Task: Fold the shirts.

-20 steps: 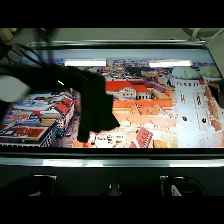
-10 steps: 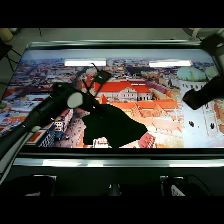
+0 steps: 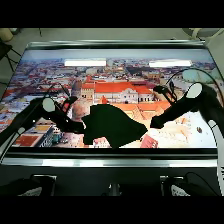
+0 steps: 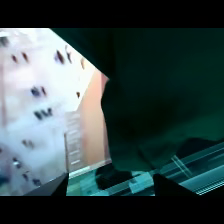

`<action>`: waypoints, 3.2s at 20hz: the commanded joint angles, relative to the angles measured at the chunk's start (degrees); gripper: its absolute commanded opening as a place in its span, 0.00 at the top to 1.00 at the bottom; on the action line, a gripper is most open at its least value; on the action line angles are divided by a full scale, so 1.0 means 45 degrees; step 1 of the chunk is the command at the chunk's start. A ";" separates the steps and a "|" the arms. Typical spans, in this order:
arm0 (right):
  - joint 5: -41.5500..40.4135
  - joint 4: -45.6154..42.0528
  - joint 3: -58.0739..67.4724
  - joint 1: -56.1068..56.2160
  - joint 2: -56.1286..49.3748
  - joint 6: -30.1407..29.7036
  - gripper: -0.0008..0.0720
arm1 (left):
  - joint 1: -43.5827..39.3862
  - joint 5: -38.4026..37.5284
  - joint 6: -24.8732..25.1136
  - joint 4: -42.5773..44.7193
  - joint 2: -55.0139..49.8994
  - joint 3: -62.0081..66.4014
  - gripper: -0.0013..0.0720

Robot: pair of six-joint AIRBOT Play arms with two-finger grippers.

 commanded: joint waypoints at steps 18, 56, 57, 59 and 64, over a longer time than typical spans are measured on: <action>-0.3167 0.3585 -0.1443 -0.0005 -0.1719 -0.3002 0.97 | -0.1472 0.3784 0.0811 -0.0656 0.0908 -0.1297 0.95; -0.5697 0.1088 0.3201 -0.0015 -0.4318 0.0680 0.95 | -0.2929 0.7014 -0.3876 0.3861 -0.2647 0.2997 0.95; -0.5906 0.1059 0.3225 -0.0019 -0.4294 0.0675 0.69 | -0.2905 0.6970 -0.3861 0.3920 -0.2628 0.3007 0.95; -0.5605 0.1001 0.3599 -0.0209 -0.3973 0.0510 0.06 | -0.2613 0.6615 -0.3468 0.3925 -0.2390 0.3288 0.95; -0.3099 0.0865 0.4376 -0.2773 -0.3016 0.0398 0.07 | -0.1044 0.5090 -0.2963 0.3915 -0.1787 0.4789 0.95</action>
